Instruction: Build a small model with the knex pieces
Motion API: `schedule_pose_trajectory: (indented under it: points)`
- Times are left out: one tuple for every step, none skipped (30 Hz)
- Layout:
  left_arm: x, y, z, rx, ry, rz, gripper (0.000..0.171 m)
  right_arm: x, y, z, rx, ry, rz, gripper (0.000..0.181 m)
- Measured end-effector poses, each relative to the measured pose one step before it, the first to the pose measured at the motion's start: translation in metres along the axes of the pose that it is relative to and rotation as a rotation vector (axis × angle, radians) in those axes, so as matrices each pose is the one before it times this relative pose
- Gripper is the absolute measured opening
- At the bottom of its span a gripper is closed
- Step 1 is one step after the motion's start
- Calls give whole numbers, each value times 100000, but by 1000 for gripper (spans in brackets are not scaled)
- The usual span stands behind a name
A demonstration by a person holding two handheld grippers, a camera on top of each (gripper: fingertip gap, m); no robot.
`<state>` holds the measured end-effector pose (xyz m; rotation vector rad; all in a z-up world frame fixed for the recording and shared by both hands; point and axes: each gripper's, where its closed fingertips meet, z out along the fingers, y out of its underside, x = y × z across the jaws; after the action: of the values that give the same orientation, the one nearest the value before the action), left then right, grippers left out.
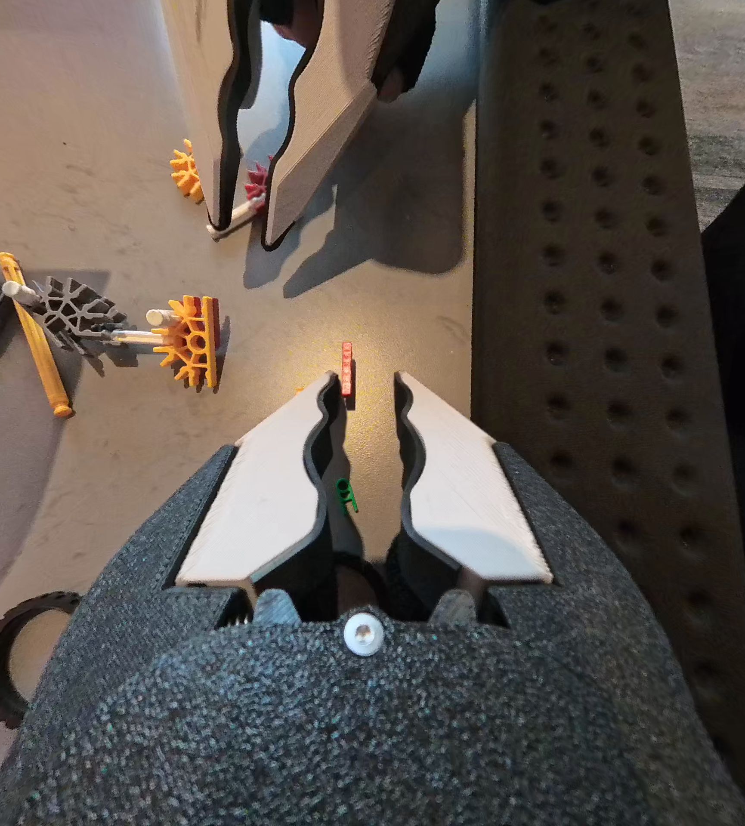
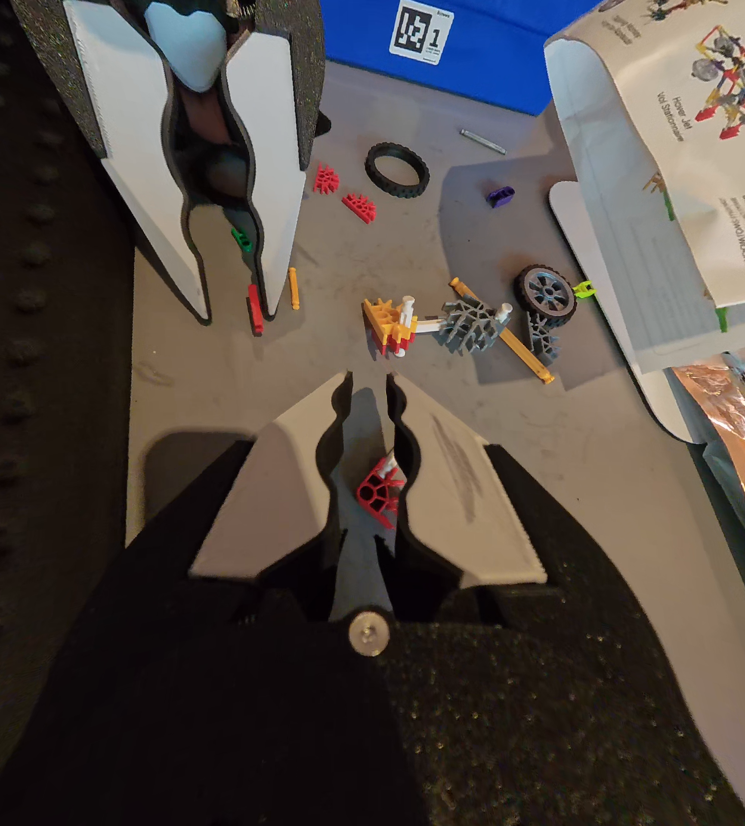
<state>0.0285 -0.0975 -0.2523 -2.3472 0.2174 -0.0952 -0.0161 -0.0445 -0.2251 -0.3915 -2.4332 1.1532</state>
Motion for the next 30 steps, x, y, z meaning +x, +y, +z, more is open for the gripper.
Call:
schedule_pose_trajectory:
  points:
    - [-28, -124, -48, 642, -408, 279, 24, 29, 71, 1, -162, 62, -9, 14]
    - [-152, -156, -95, 739, -1055, -342, 28, 0, 76, 18, -314, -11, -128, 14]
    - [-156, -206, -177, 975, -1013, -224, 31, 17, 105, 25, -495, 188, -292, 14]
    - [-108, -339, -262, 1778, -796, -460, 33, 5, 112, 21, -523, 272, -434, 14]
    - [-77, -476, -358, 2143, -905, -833, 37, -13, 83, 9, -341, 87, -352, 14]
    - [-210, -500, -563, 1734, -2281, -416, 41, -27, 55, -9, -66, -79, -180, 14]
    - [-260, -516, -900, 853, -3290, 668, 42, 16, 21, -30, 189, 63, -37, 14]
    - [-212, -685, -1254, 1133, -3265, 1206, 42, 28, 35, -35, 170, 116, 265, 14]
    - [-367, -742, -1644, 502, -3491, 1121, 42, 25, 84, -28, 59, 43, 420, 14]
    - [-1050, -646, -2000, -1080, -6187, 1283, 41, 9, 84, -21, 34, 42, 244, 14]
    - [-1694, -673, -2257, -1171, -7434, 1300, 40, -4, 31, -20, 230, 27, -16, 14]
    - [-2173, -584, -2335, -1488, -7176, 656, 40, -19, -18, -15, 281, -46, -12, 14]
    - [-2649, -232, -2254, -2822, -7183, 65, 40, 32, -45, 0, 254, 168, 14, 14]
    - [-3171, 199, -1985, -3766, -7380, -359, 40, 43, -14, -2, 83, 225, 54, 14]
    - [-3737, 586, -1597, -3748, -8271, -748, 40, 45, 20, -6, 44, 229, 87, 14]
    - [-3780, 1151, -1006, -4830, -6291, -1462, 40, 78, 55, -28, -6, 252, 330, 14]
    - [-3353, 1519, -401, -5877, -1977, -3517, 40, 113, 127, -13, -192, 302, 591, 14]
    - [-3141, 1323, 3, -4410, -59, -3612, 39, 128, 160, -4, -284, 322, 653, 14]
    - [-3277, 927, 271, -1311, -1594, -1520, 38, 135, 69, -24, 6, 218, 803, 14]
    - [-3201, 1011, 662, -784, -1744, -462, 34, 160, -55, -60, 693, 207, 1106, 14]
    - [-2794, 1400, 1108, -2207, 411, -1852, 33, 226, -92, -90, 982, 542, 1271, 14]
    - [-2909, 1678, 1404, -3610, -901, -3113, 32, 221, -88, -105, 1017, 524, 1339, 14]
    - [-3079, 1765, 1636, -3910, -3243, -2312, 30, 237, -96, -98, 1033, 599, 1404, 14]
    - [-2390, 1667, 1883, -3445, -410, -2579, 29, 249, -88, -85, 975, 589, 1457, 14]
    - [-1982, 1615, 1987, -3572, 1297, -4672, 27, 276, -69, -72, 837, 624, 1486, 14]
    - [-2137, 1702, 1995, -5097, -413, -4275, 21, 273, -55, -59, 665, 575, 1387, 14]
    - [-1887, 1301, 1980, -3781, -618, -2326, 19, 202, -17, -9, 217, 285, 1393, 14]
    - [-1383, 809, 1866, -1539, 1125, -2002, 18, 112, 20, 17, -100, 117, 840, 14]
    - [-1253, 806, 1759, -2262, 1042, -1796, 17, 32, 40, 39, -234, 110, 120, 14]
    - [-1342, 982, 1703, -3972, -405, -526, 18, 45, 53, 53, -407, 333, -65, 14]
